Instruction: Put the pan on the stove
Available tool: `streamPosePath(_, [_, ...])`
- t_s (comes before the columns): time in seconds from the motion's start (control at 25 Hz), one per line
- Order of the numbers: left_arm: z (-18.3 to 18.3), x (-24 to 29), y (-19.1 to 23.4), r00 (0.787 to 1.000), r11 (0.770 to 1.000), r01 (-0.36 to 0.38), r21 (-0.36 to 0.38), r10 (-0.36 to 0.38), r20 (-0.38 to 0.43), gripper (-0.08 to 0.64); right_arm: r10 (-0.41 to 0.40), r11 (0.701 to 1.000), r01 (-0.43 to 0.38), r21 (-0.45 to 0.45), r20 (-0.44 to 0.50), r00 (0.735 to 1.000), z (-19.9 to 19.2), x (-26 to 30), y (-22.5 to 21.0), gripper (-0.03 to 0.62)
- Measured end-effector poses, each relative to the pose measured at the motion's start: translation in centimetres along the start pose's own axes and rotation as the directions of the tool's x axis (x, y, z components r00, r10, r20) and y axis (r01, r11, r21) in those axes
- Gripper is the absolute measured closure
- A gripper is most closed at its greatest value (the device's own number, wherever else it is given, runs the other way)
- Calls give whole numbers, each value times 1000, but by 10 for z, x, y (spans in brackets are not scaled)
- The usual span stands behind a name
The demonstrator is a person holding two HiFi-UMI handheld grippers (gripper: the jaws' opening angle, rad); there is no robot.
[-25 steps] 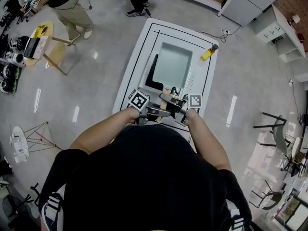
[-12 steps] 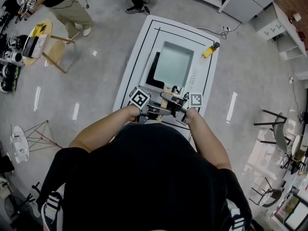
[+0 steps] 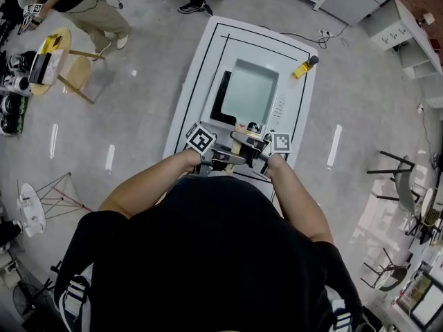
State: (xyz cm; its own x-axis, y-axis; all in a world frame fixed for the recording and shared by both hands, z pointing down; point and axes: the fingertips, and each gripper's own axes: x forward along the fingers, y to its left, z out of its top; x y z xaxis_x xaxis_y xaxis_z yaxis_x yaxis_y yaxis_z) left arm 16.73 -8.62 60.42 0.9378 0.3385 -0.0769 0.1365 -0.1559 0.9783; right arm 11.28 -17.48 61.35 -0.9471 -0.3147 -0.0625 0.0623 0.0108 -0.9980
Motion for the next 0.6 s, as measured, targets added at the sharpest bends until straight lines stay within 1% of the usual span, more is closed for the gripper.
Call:
streamPosePath(0.16, [-1,-3,5,1000,1000,3,-17,-3,3,471,9,1000,-9,20,4,1000,-1,4,-4,465])
streamPosePath(0.4, [-4,-6,14,1000,999,3,-44,-3,-1,471,-6,1000,6,30,9,1000,-1,5,-18,465])
streamPosePath(0.6, [-8,-5,21,1000,998,4,-65,-5,-11,471,-21,998,19,58,21,1000,-3,1,-29,465])
